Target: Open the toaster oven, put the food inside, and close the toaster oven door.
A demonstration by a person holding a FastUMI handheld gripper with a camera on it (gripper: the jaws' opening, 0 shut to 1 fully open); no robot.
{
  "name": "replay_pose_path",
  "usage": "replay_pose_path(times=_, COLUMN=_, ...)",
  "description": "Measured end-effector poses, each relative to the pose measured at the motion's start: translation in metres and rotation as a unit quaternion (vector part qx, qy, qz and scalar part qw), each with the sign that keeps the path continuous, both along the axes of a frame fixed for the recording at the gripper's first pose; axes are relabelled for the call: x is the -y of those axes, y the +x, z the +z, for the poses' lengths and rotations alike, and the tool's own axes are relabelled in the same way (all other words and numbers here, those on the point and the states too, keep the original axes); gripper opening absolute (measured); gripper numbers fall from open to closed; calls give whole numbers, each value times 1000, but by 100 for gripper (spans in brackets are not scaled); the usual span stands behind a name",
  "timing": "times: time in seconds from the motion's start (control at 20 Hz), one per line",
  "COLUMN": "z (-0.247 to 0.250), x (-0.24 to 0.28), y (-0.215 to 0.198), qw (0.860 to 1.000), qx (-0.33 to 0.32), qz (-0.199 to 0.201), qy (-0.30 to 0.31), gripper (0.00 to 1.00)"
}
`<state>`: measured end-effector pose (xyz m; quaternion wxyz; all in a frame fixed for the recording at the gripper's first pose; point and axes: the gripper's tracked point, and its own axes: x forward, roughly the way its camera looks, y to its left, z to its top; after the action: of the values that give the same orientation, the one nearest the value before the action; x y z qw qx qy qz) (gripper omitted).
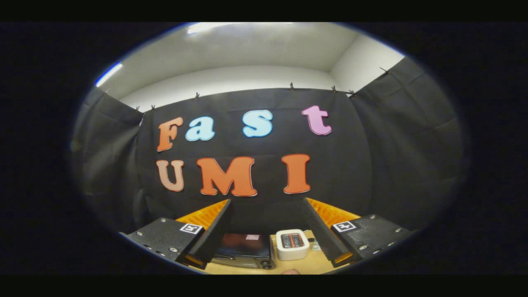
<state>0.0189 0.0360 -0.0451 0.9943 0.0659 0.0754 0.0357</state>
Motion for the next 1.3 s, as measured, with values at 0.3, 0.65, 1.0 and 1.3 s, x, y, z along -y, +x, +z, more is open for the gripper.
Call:
replay_pose_path(times=0.3, z=-49, x=-47, y=4, qw=997, qx=-58, qz=44, qy=5, gripper=98)
replay_pose_path(times=0.65, z=-117, x=-111, y=3, qw=987, qx=-127, qz=101, qy=6, gripper=99)
replay_pose_path(times=1.0, z=-212, x=-163, y=-4, qw=966, qx=-224, qz=126, qy=6, gripper=98)
replay_pose_path(times=1.3, z=-291, x=-195, y=-15, qw=940, qx=-318, qz=124, qy=-1, gripper=99)
